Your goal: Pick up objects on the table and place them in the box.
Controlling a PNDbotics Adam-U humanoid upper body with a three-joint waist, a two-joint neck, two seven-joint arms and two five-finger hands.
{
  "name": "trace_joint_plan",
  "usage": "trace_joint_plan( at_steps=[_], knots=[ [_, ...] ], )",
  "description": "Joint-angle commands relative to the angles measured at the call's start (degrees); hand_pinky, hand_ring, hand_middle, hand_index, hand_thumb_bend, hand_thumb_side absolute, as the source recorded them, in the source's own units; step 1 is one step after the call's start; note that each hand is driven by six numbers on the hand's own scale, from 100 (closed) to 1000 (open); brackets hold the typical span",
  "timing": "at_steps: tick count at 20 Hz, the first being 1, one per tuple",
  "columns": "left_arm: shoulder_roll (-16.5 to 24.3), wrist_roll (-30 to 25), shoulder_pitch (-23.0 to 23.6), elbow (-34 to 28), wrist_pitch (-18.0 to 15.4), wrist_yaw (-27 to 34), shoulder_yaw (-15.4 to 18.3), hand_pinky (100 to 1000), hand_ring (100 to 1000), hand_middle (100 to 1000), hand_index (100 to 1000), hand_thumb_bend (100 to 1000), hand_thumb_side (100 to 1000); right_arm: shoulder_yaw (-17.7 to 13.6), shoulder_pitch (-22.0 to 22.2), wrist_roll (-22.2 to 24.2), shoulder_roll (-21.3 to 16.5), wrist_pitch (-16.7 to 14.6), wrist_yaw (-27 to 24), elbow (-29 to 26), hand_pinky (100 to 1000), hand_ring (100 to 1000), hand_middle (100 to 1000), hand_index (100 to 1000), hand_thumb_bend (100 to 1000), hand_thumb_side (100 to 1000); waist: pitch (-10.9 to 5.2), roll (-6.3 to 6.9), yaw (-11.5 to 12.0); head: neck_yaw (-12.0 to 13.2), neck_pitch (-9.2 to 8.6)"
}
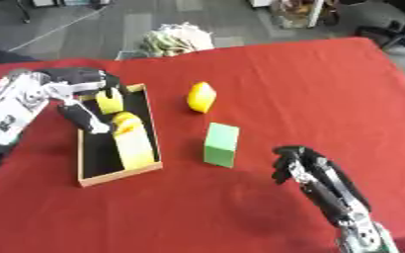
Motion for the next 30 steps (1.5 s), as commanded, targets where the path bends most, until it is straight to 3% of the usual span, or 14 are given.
trace_joint_plan(
  at_steps=[1,4,8,13,18,23,30],
  knots=[
    [3.19,2.87,0.98,-5.34,1.60,3.10,3.76,770,662,712,850,160,203,0.12,-2.56,0.60,-2.97,-0.84,0.42,-0.89,500,533,532,737,100,455,-2.26,0.04,0.68,-1.10,0.68],
    [4.27,5.59,4.66,-9.75,2.95,5.82,7.81,761,629,672,831,100,219,1.67,-6.57,2.32,-6.44,-2.34,1.00,-0.75,506,540,542,749,100,331,-2.79,-0.23,2.03,-2.53,1.28],
    [3.82,9.13,10.31,-15.50,4.63,9.36,12.74,751,599,628,809,100,318,5.15,-12.25,5.56,-11.40,-5.34,3.10,0.30,535,585,595,796,100,270,-3.06,-0.61,4.58,-4.98,1.64],
    [-0.01,13.35,17.17,-21.47,8.60,13.58,15.77,742,585,612,800,100,467,10.06,-19.11,9.77,-15.36,-9.26,7.18,5.73,665,764,790,920,100,208,-2.73,-0.85,7.25,-8.09,1.47],
    [-4.99,17.81,24.42,-24.68,12.86,18.04,17.46,739,581,607,798,100,543,13.40,-25.67,14.23,-16.71,-11.31,11.64,12.93,788,884,895,962,100,382,-2.75,-1.17,8.20,-9.13,1.34],
    [-8.31,22.52,32.08,-26.64,13.76,22.75,17.63,736,576,602,797,100,593,12.34,-28.21,18.94,-17.71,-13.10,16.34,17.61,837,917,918,975,100,418,-3.07,-1.38,8.31,-9.25,1.49],
    [-8.66,29.29,43.36,-31.02,12.82,29.77,16.03,734,574,601,797,100,614,9.67,-28.78,25.95,-18.13,-13.93,23.36,19.19,861,929,928,978,100,440,-4.08,-1.70,7.36,-8.37,2.47]
  ],
)
